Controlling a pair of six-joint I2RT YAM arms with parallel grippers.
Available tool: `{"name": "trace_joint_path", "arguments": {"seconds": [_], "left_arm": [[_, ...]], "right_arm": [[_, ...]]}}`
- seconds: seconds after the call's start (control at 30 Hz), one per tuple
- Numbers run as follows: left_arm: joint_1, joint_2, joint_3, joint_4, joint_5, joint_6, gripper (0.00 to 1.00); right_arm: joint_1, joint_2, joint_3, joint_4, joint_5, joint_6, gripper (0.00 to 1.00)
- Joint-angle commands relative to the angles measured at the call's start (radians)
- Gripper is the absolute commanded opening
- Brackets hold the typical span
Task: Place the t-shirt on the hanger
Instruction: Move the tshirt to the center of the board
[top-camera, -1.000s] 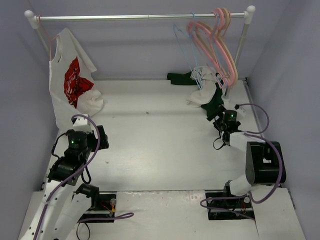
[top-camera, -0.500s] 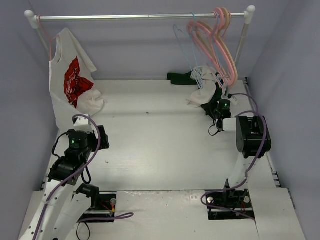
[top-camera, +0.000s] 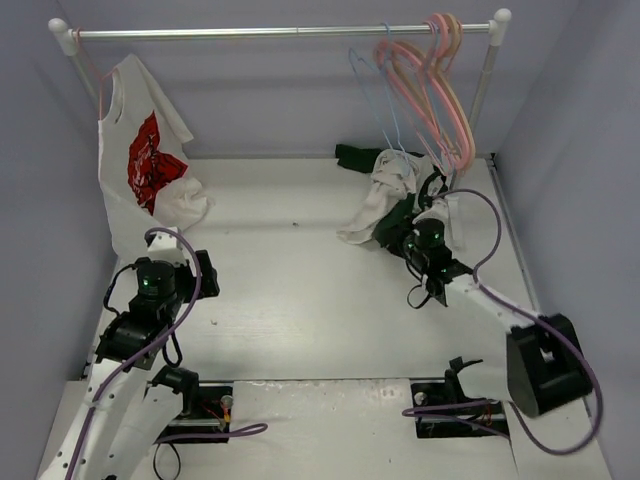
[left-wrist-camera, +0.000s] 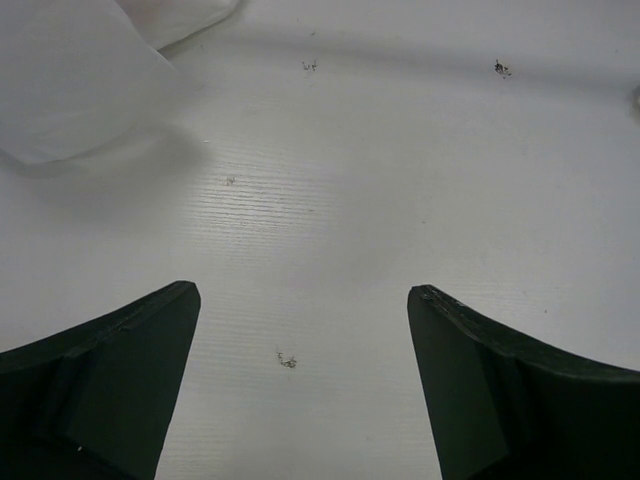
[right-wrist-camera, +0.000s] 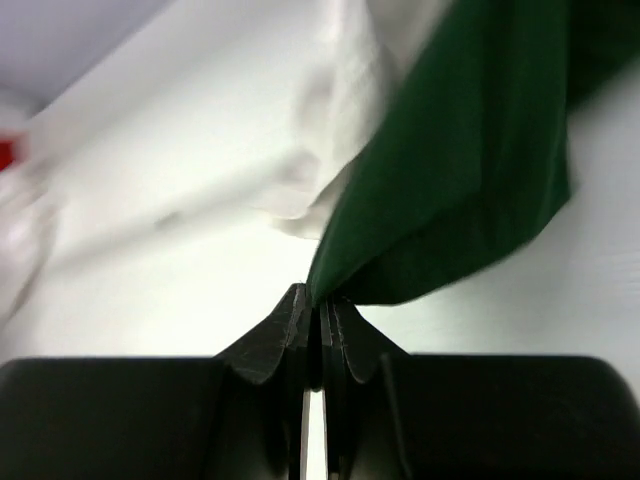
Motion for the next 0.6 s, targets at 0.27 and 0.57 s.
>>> {"name": "trace_joint_path", "arguments": {"seconds": [0.27,0.57], "left_arm": [[-0.006,0.023,0.05,-0.001,0.111,-0.03,0.87],[-0.006,-0.003,0.073,-0.08,0.194,-0.083,0.87]], "right_arm": [[0.637,-0.263,0.117,-0.284,0.072,-0.065,0.0],[0.936,0.148,0.473,-0.306,0.065,-0.252,0.3]]}}
